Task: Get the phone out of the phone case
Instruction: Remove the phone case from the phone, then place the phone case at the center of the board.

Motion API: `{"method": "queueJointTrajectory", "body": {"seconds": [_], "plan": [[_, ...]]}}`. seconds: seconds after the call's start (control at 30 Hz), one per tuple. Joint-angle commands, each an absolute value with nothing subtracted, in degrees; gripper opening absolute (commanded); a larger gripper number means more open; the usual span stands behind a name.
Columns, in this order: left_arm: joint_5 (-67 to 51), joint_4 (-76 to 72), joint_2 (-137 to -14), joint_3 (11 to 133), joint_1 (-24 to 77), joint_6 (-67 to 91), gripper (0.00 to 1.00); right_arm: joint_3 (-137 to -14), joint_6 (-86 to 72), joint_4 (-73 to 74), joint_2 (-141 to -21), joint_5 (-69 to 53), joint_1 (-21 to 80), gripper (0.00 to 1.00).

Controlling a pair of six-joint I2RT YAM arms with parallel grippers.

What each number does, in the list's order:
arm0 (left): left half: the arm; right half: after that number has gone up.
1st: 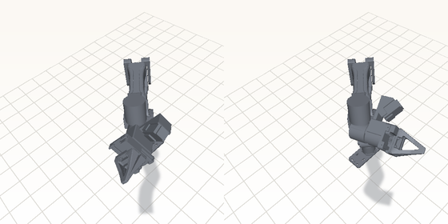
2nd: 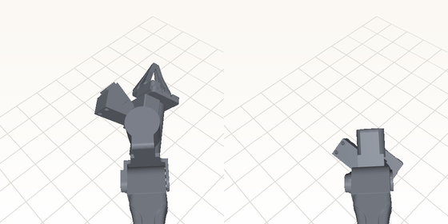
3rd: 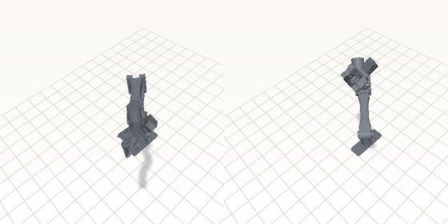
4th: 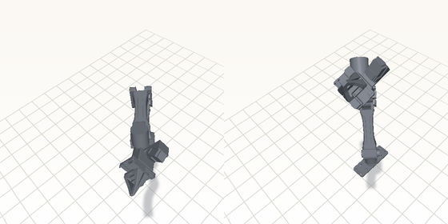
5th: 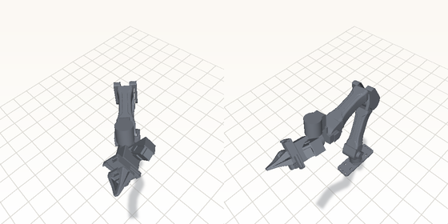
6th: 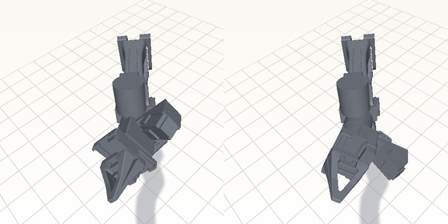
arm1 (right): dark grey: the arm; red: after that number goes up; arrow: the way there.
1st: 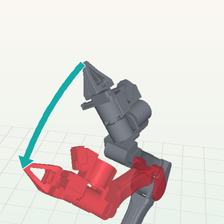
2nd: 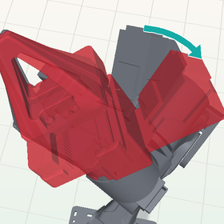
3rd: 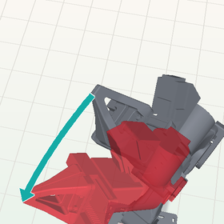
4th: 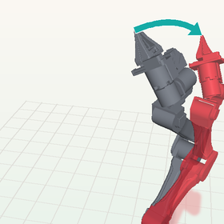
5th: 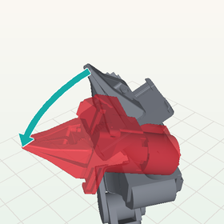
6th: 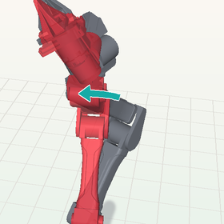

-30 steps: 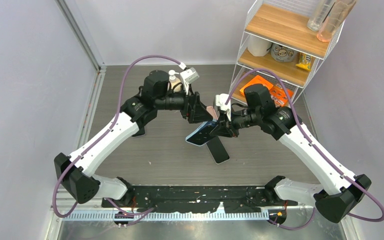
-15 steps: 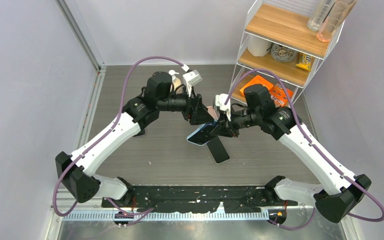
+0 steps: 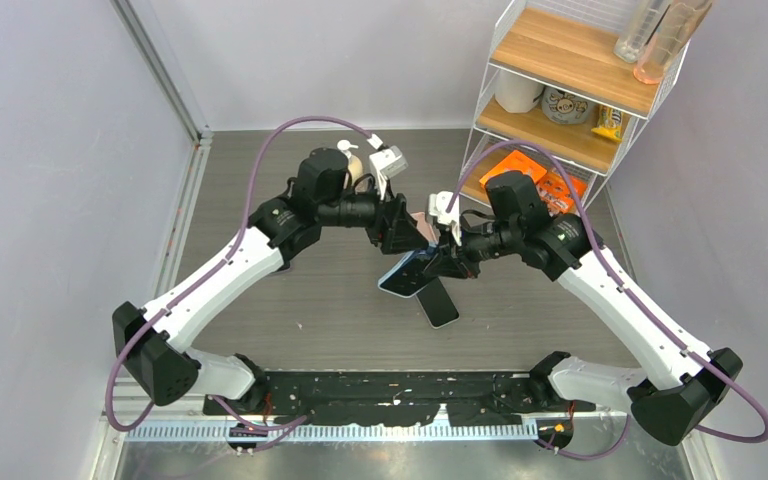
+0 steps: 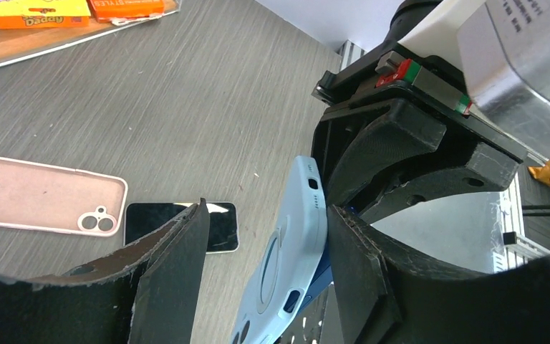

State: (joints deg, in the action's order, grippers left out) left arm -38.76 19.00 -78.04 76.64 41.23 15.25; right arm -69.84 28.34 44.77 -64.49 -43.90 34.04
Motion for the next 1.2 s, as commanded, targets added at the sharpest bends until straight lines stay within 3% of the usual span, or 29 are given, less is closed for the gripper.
{"method": "queueJointTrajectory", "body": {"seconds": [0.0,0.33,0.63,0.7,0.73,0.77,0.8,0.83,1.17], "plan": [[-38.93,20.32,-78.49,74.45,42.25,12.46,0.64,-73.99,28.65,39.54,-62.33,-44.96,34.12,0.05],[-42.82,19.87,-79.54,72.05,44.52,11.09,0.56,-73.71,27.44,37.86,-61.78,-42.53,33.6,0.05],[-52.19,13.58,-81.79,69.56,45.34,17.75,0.66,-72.95,26.76,36.24,-61.58,-40.06,33.49,0.05],[-52.86,12.03,-82.2,68.88,45.35,19.19,0.57,-72.71,26.53,35.8,-61.48,-39.56,33.49,0.05],[-53.04,11.51,-82.37,68.56,45.35,19.58,0.47,-72.58,26.49,35.65,-61.4,-39.36,33.49,0.05],[-53.15,11.28,-82.5,68.41,45.35,19.6,0.33,-72.46,26.42,35.62,-61.38,-39.37,33.4,0.05],[-52.93,11.25,-82.6,68.43,45.23,19.58,0.12,-72.32,26.38,35.54,-61.29,-39.35,33.4,0.05],[-52.36,11.39,-82.62,68.31,45.01,19.6,0.0,-72.11,26.37,35.58,-61.0,-39.32,33.24,0.05],[-40.87,3.5,-81.28,59.73,30.69,29.52,0.0,-69.56,26.73,36.16,-56.97,-42.87,30.41,0.05]]}}
